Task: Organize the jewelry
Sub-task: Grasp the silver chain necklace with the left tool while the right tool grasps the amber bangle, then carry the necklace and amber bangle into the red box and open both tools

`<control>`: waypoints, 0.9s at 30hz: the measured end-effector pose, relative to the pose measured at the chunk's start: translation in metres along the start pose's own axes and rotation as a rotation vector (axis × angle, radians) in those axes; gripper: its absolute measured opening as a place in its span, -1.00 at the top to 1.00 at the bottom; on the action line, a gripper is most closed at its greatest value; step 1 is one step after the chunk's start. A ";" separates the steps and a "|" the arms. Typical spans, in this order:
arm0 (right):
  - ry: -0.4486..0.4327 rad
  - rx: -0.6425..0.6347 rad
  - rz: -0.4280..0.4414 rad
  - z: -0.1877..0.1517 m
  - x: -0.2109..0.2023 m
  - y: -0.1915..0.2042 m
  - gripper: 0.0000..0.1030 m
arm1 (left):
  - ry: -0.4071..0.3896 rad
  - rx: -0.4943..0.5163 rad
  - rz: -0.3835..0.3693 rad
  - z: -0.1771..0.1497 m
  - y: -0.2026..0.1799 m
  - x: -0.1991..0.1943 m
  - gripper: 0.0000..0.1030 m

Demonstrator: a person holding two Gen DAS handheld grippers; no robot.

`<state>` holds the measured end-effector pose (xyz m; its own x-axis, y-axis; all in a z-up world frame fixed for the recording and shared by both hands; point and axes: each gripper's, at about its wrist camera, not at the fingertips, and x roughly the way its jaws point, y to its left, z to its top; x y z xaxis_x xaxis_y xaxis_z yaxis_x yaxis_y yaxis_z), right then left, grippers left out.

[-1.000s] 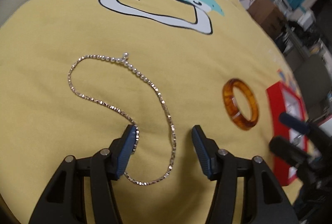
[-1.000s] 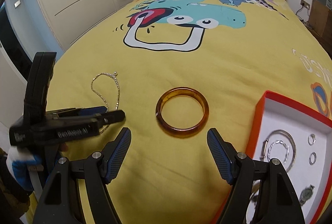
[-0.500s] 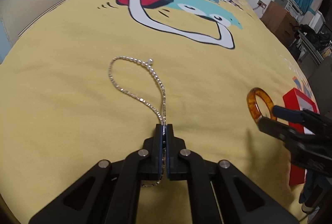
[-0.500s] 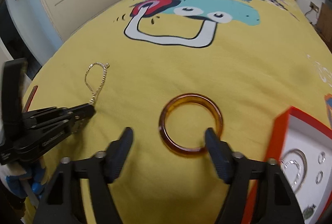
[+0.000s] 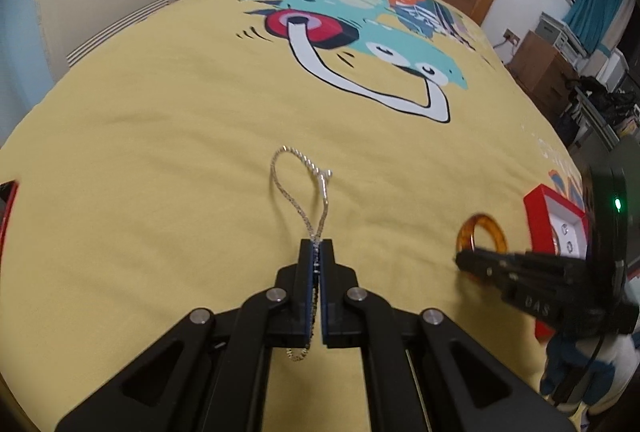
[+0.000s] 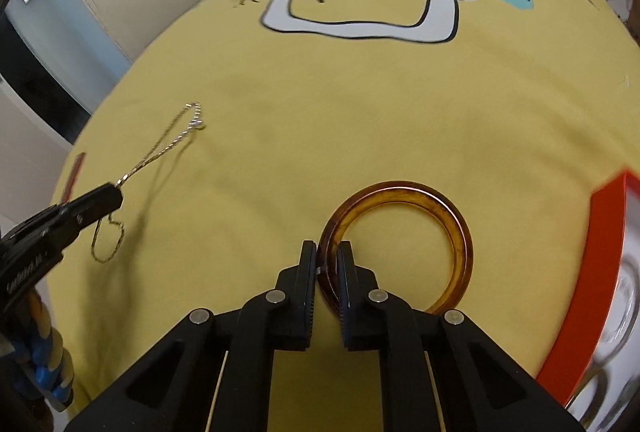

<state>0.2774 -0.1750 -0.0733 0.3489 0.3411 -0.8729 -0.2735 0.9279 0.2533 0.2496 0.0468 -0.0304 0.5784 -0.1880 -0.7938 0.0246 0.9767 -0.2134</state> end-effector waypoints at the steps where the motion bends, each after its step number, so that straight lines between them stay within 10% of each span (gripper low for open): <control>1: -0.013 0.006 0.020 -0.007 -0.007 0.004 0.82 | -0.007 0.001 0.002 -0.003 0.000 -0.009 0.96; 27: -0.310 -0.024 0.085 -0.118 -0.202 0.058 0.82 | -0.187 0.113 -0.032 -0.074 -0.074 -0.182 0.96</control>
<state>0.0853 -0.2076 0.0683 0.5793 0.4498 -0.6797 -0.3332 0.8918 0.3061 0.0816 0.0008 0.0878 0.7167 -0.2065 -0.6661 0.1303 0.9780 -0.1630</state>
